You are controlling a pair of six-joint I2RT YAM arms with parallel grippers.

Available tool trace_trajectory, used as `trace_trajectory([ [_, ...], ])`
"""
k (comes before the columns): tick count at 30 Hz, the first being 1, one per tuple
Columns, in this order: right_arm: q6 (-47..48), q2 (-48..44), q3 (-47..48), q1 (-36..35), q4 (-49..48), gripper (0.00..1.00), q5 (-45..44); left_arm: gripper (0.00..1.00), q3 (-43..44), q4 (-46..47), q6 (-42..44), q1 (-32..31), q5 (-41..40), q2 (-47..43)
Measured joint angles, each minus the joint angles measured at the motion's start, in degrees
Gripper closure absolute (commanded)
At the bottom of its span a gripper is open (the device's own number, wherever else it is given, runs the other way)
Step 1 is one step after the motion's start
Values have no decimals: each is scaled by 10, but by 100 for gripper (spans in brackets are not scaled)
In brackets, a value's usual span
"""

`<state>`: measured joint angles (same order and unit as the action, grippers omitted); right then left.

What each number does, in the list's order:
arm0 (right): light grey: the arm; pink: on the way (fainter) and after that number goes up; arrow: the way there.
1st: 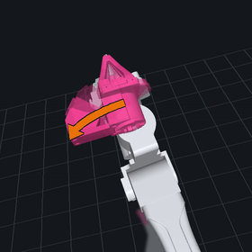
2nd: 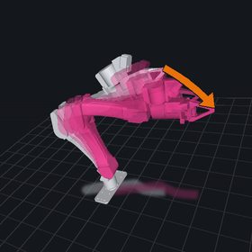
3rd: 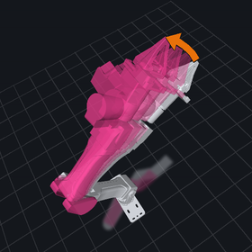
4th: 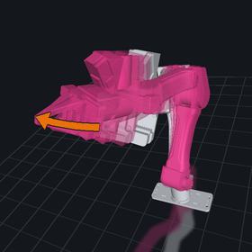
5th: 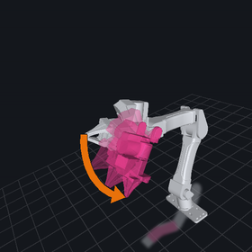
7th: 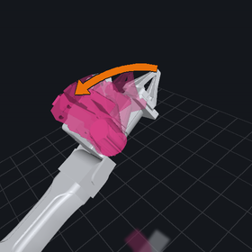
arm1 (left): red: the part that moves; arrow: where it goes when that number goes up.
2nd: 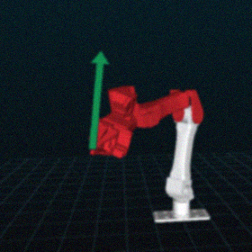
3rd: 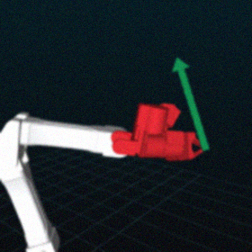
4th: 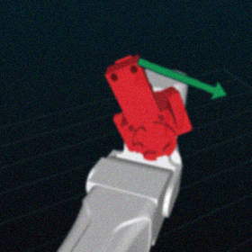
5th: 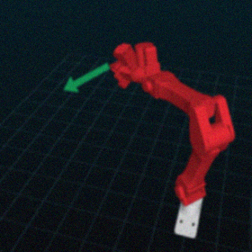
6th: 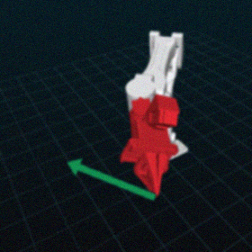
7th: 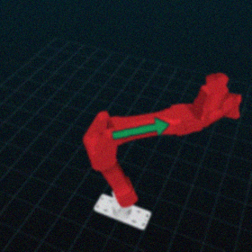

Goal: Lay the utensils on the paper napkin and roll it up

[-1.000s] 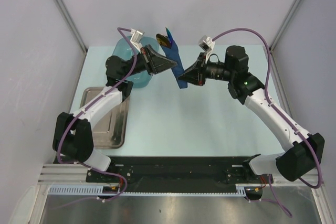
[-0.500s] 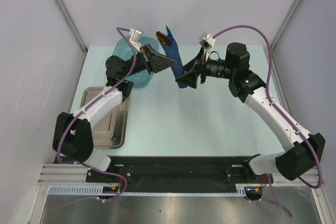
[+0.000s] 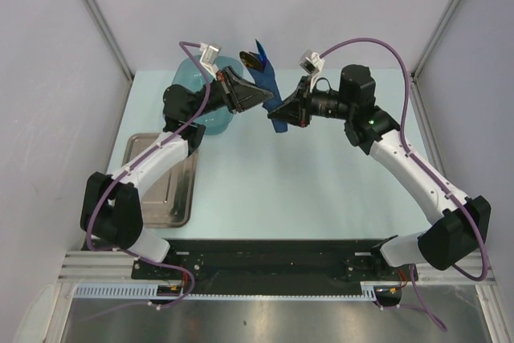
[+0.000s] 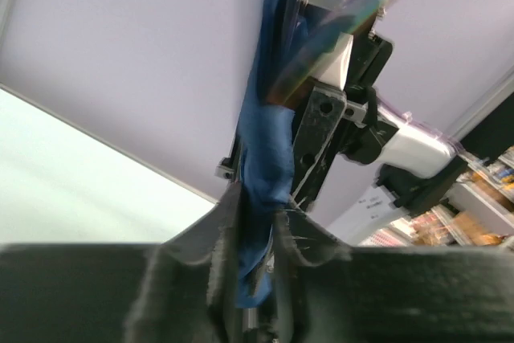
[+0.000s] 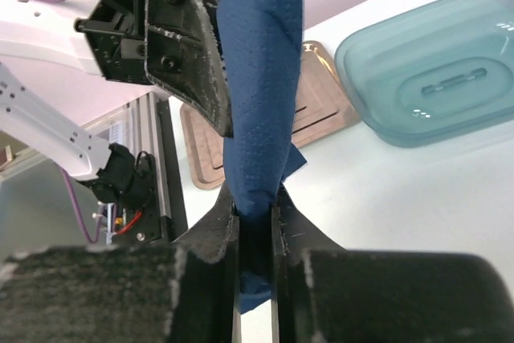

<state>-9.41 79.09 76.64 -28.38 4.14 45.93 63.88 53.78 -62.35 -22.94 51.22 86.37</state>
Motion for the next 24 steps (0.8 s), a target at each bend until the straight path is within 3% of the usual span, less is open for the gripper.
trace_trajectory([
  [1, -2, 0, 0, 0, -2, 100, 3, 52, 0, 1, 3, 0, -1, 0],
  [2, -4, 0, 0, 1, -6, 100, 9, 32, 0, 0, 1, 0, -2, 0],
  [5, -21, 2, 0, 5, -18, 100, 26, 12, 0, -6, -2, 4, -9, -1],
  [9, -48, 2, 0, 14, -39, 100, 44, 13, -4, -10, -4, 18, -14, -2],
  [13, -71, 2, 0, 18, -58, 100, 50, 20, -11, -10, -6, 24, -15, -2],
  [24, -128, 7, -9, 17, -93, 100, 29, 51, -11, 5, -8, -10, -17, -2],
])
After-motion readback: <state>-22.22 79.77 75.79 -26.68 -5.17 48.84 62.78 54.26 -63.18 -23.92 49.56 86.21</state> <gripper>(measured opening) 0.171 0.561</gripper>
